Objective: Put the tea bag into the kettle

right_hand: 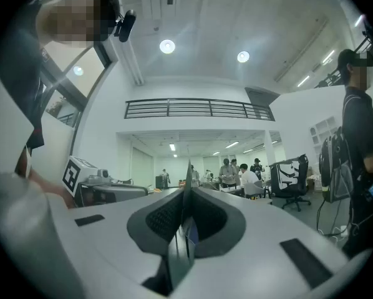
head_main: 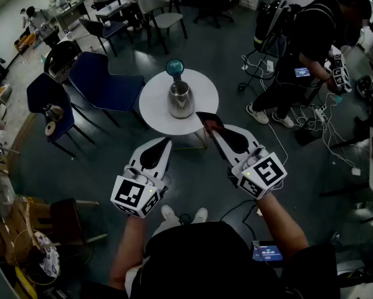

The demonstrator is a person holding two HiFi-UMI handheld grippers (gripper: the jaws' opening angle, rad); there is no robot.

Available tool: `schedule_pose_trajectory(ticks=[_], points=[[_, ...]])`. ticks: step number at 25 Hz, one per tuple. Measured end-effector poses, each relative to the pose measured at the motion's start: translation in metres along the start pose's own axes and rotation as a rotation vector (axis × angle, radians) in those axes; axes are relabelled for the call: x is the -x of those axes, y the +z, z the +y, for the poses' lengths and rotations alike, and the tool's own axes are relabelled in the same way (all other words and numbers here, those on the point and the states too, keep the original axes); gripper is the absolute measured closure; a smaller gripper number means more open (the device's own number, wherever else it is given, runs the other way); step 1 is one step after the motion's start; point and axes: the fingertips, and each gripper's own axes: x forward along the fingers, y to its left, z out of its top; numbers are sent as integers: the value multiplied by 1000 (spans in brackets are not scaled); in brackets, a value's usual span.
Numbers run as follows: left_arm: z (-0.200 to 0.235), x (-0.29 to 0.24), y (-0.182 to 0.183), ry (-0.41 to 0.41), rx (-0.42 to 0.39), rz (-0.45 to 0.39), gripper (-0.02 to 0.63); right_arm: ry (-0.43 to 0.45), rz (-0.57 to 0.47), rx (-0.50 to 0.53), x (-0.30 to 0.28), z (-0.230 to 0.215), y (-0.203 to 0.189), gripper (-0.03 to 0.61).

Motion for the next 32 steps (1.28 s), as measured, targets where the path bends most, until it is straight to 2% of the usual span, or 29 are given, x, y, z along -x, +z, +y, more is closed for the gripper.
schedule_pose_trajectory(ticks=[13, 32], points=[[-15, 5, 2, 21, -3, 5, 598, 12, -1, -11, 15, 4, -1, 541], [-31, 4, -16, 47, -5, 16, 598, 25, -3, -21, 33, -8, -13, 541]])
